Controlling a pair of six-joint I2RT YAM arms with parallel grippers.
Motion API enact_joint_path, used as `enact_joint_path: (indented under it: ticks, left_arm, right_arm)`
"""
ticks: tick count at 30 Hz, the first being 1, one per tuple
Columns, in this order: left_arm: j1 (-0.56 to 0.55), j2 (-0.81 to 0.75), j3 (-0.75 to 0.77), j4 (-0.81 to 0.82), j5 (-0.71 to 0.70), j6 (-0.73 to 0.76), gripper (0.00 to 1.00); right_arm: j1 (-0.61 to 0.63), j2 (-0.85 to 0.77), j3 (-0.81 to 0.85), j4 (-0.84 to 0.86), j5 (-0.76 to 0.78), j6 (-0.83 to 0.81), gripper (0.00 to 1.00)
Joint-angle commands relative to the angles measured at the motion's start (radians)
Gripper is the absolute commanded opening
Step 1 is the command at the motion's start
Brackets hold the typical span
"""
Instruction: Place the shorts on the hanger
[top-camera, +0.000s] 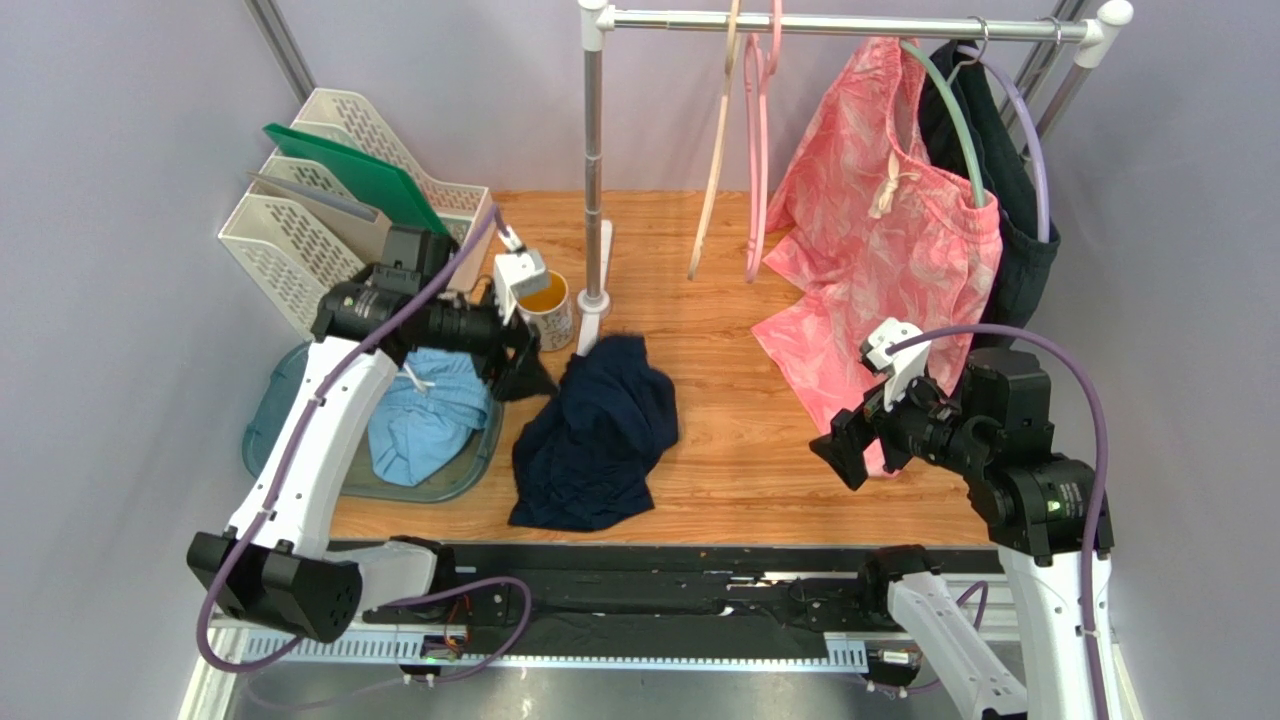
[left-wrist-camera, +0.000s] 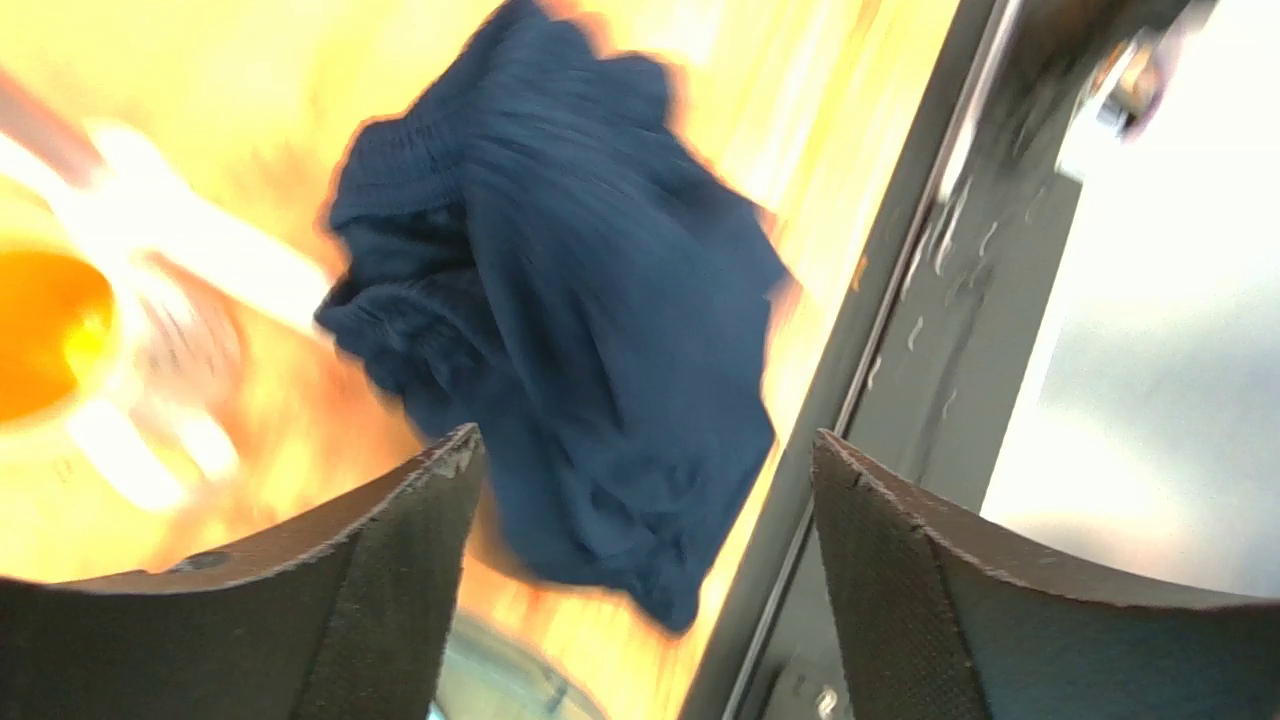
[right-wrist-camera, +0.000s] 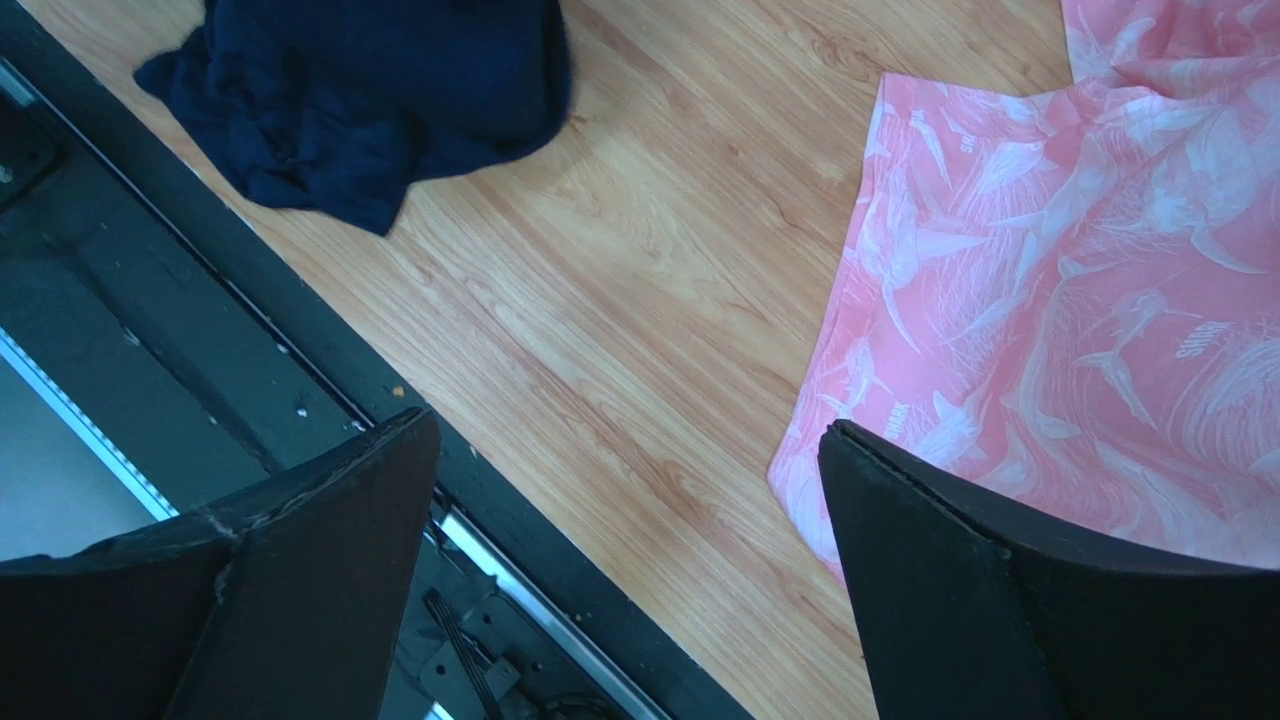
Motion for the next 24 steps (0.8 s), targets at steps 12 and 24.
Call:
enact_joint_path:
  ticks: [12,24]
  left_arm:
    - [0.034,-0.305,-0.357,-0.059,-0.081,0.241,0.80]
    - [0.103,-0.354,-0.416,0.122,-0.144,-0.067,0.84]
  right_arm:
    - [0.148,0.185,-0.101,0.059,0.031,-0.189,0.92]
    - [0.725,0.639,0.026,0.474,0.309,-0.255,0.94]
